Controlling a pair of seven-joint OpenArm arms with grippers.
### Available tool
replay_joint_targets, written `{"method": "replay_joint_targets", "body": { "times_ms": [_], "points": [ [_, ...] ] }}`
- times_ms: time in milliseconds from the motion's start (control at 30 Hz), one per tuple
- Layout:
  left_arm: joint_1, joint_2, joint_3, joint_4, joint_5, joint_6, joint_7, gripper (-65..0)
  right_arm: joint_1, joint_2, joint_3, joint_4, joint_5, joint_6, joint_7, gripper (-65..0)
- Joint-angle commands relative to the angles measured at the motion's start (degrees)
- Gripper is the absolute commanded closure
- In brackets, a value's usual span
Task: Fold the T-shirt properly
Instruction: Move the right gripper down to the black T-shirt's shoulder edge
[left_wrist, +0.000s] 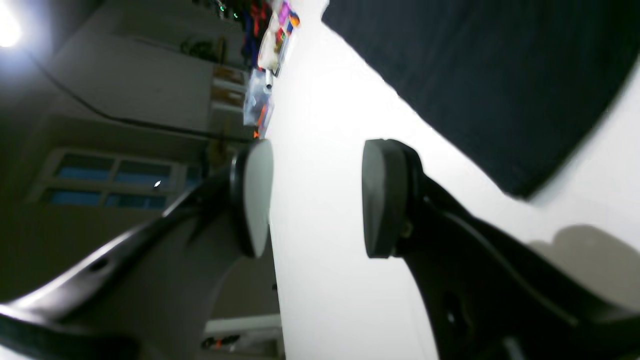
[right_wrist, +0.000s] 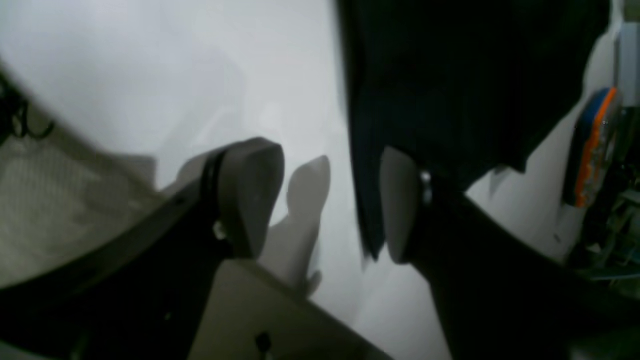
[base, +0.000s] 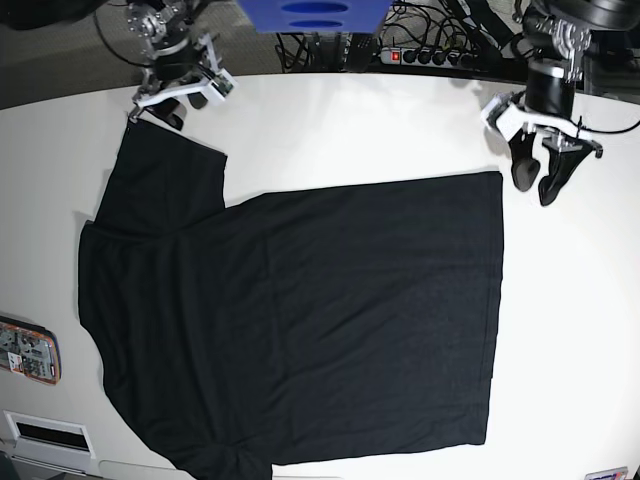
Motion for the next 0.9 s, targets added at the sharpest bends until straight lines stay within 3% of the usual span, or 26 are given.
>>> {"method": "replay_joint_targets", "body": {
  "times_ms": [0,200,367,500,700,867],
  "points": [
    [0.28,-0.59,0.11,0.86,0.30,1.31,0.94,-26.9,-0.42,0.87,0.11,0.81,-0.60,-0.63,0.19,-34.2],
    [-2.09,-0.41,2.40,0.77,0.30,1.31,2.00,-26.9,0.72,1.13,-0.06,0.55,-0.51,-0.46,-1.92,-34.2],
    [-2.62,-0.15,2.57,0.59,0.39,1.31,2.00,-26.9,1.95,1.13,-1.03,0.37,0.02,5.87,-3.24,-34.2],
    [-3.06,1.43,2.92,0.07,0.39,1.31,2.00,-26.9,4.94,1.22,-0.94,0.19,6.88,6.58,-5.61,-34.0],
    [-3.15,1.87,3.36,-2.04,0.39,1.31,2.00,-26.9,8.64,7.11,-1.73,0.02,17.69,6.67,-13.87,-33.9],
    [-4.91,1.87,3.36,-5.56,0.39,1.22,2.00,-26.9,12.33,10.98,-6.39,-0.51,19.80,6.67,-20.64,-33.9]
  ]
}}
